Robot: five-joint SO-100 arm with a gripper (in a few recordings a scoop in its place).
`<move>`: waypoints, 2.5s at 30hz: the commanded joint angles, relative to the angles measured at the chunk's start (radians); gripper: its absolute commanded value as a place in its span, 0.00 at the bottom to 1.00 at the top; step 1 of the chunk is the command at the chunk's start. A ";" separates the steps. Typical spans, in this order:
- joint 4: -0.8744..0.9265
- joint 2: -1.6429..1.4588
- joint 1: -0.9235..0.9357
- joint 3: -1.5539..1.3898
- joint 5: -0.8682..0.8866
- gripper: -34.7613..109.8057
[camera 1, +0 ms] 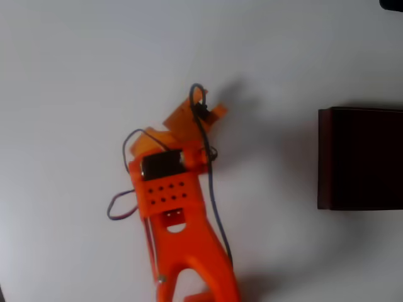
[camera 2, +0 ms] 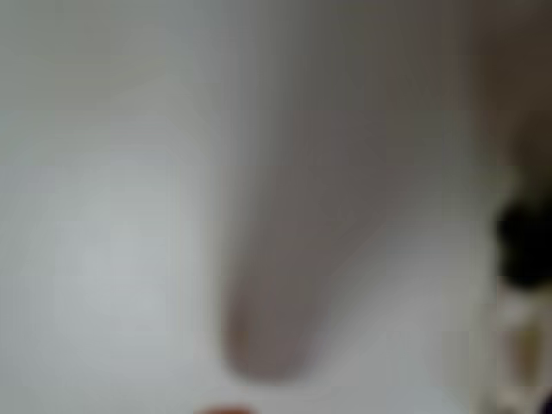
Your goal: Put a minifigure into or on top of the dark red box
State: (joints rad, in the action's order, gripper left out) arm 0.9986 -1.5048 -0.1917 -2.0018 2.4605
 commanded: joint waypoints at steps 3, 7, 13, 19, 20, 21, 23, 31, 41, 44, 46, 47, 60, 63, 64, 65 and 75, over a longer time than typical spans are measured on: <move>0.009 0.006 0.029 -0.003 -0.046 0.34; 0.009 -0.002 0.040 -0.015 -0.060 0.33; 0.003 -0.018 0.048 -0.038 -0.086 0.33; -0.038 -0.054 0.046 -0.097 -0.091 0.32; -0.043 -0.064 0.046 -0.107 -0.091 0.31; -0.048 -0.072 0.044 -0.118 -0.091 0.31; -0.063 -0.087 0.048 -0.137 -0.097 0.31; -0.081 -0.094 0.057 -0.158 -0.120 0.29; -0.034 -0.120 0.103 -0.133 -0.218 0.24; 0.117 -0.137 0.176 -0.034 -0.367 0.24; 0.232 -0.141 0.242 0.054 -0.495 0.24; 0.284 -0.143 0.279 0.092 -0.540 0.24; 0.360 -0.242 0.807 0.345 -1.172 0.24; 0.360 -0.213 0.902 0.408 -1.258 0.24; 0.364 -0.198 0.927 0.425 -1.282 0.24; 0.357 -0.181 0.948 0.433 -1.307 0.24; 0.176 -0.104 0.943 0.270 -1.350 0.36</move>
State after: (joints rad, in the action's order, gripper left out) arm 1.2195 -1.5984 0.7701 -1.7196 1.1213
